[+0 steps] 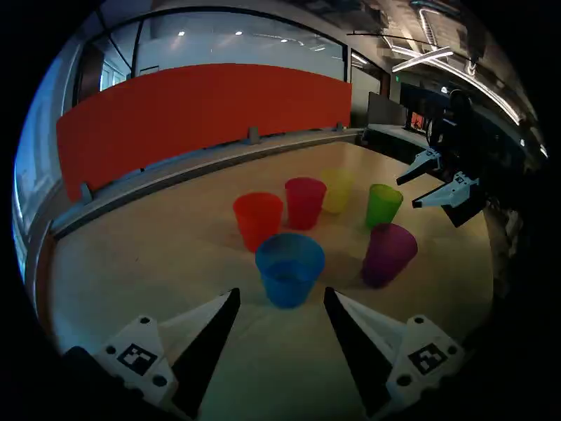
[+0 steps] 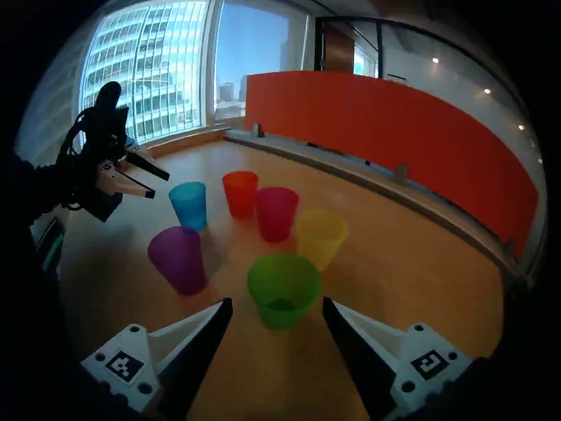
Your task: Pour water
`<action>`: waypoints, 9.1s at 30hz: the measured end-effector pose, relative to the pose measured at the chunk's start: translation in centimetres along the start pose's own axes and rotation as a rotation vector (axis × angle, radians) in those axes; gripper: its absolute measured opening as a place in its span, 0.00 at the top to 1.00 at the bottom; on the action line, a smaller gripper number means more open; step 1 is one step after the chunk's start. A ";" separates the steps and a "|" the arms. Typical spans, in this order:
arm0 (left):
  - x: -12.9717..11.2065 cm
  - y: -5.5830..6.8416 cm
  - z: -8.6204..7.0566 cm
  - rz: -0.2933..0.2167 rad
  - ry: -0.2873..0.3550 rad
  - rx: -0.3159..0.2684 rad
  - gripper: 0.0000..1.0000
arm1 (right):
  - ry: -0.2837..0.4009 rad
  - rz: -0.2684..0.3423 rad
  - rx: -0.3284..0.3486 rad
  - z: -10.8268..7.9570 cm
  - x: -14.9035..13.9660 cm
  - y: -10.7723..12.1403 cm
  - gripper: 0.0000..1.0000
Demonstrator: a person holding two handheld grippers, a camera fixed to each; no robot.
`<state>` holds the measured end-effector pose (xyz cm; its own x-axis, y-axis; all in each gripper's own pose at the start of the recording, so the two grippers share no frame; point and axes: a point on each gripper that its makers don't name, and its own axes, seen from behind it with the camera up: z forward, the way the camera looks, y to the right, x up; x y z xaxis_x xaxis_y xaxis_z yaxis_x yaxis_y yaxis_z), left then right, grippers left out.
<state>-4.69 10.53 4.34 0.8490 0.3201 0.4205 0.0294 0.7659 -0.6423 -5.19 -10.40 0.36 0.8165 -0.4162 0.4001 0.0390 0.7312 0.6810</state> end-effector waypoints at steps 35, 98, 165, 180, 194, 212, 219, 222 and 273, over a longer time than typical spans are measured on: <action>-0.5 0.4 5.7 0.013 -0.104 -0.073 0.11 | -0.061 0.023 0.030 5.5 -0.9 0.5 0.01; 4.1 1.1 5.0 0.031 0.008 -0.054 0.13 | 0.022 0.006 0.035 3.4 3.5 0.7 0.08; 17.0 1.1 -6.0 0.007 0.406 0.037 0.13 | 0.467 -0.057 -0.024 -5.0 20.1 -0.6 0.08; 17.1 0.9 -5.9 0.013 0.409 0.042 0.13 | 0.471 -0.050 -0.004 -4.7 20.4 -1.0 0.08; 19.6 1.2 -6.5 0.070 0.448 0.055 0.13 | 0.471 -0.044 0.059 -3.9 20.6 -3.0 0.09; 23.7 2.3 -7.5 0.227 0.482 0.105 0.13 | 0.474 -0.049 0.145 -2.1 20.8 -6.3 0.09; 25.0 3.1 -7.8 0.289 0.495 0.117 0.13 | 0.475 -0.057 0.182 -1.5 20.9 -7.8 0.09; 25.5 3.5 -7.9 0.318 0.496 0.124 0.13 | 0.474 -0.064 0.196 -1.2 20.9 -8.4 0.09; 30.8 5.4 -9.9 0.731 0.494 0.276 0.13 | 0.464 -0.116 0.323 1.7 21.3 -14.4 0.09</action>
<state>26.90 18.97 7.50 0.7375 0.5508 -0.3908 -0.6753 0.5934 -0.4380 10.65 -30.72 0.13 0.9875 -0.1497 0.0504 0.0248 0.4622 0.8864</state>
